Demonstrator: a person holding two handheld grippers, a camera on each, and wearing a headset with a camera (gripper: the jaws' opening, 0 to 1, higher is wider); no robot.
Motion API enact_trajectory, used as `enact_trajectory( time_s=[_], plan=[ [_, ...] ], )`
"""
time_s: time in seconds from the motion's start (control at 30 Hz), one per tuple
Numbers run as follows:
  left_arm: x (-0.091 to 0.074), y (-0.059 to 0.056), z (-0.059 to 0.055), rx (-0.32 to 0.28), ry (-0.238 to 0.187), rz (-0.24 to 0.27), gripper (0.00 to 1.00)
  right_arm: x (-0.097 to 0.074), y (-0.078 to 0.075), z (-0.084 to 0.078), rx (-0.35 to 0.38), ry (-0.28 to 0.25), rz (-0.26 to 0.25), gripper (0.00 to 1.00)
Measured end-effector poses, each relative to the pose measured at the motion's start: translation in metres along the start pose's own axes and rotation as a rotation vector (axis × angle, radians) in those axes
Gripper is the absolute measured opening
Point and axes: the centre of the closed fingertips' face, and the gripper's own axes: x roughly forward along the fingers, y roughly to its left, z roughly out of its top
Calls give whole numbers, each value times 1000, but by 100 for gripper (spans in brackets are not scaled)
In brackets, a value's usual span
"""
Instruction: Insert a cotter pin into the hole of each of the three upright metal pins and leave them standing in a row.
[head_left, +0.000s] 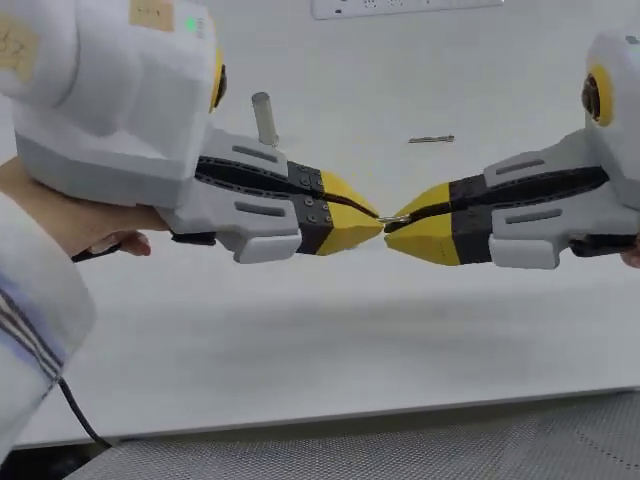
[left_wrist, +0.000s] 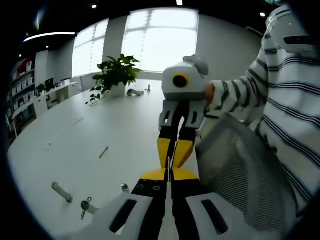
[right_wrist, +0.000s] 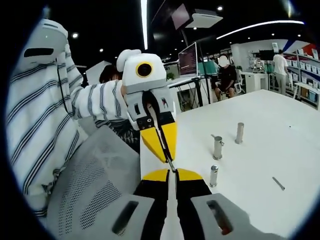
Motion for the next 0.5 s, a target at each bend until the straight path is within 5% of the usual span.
enact_trajectory(
  time_s=[0.33, 0.5],
  plan=[
    [3, -13, -8, 37, 51, -55, 0, 4, 10, -8, -31, 57, 52, 0],
    [6, -11, -10, 29, 48, -52, 0, 4, 5, -8, -68, 69, 39, 0]
  ],
)
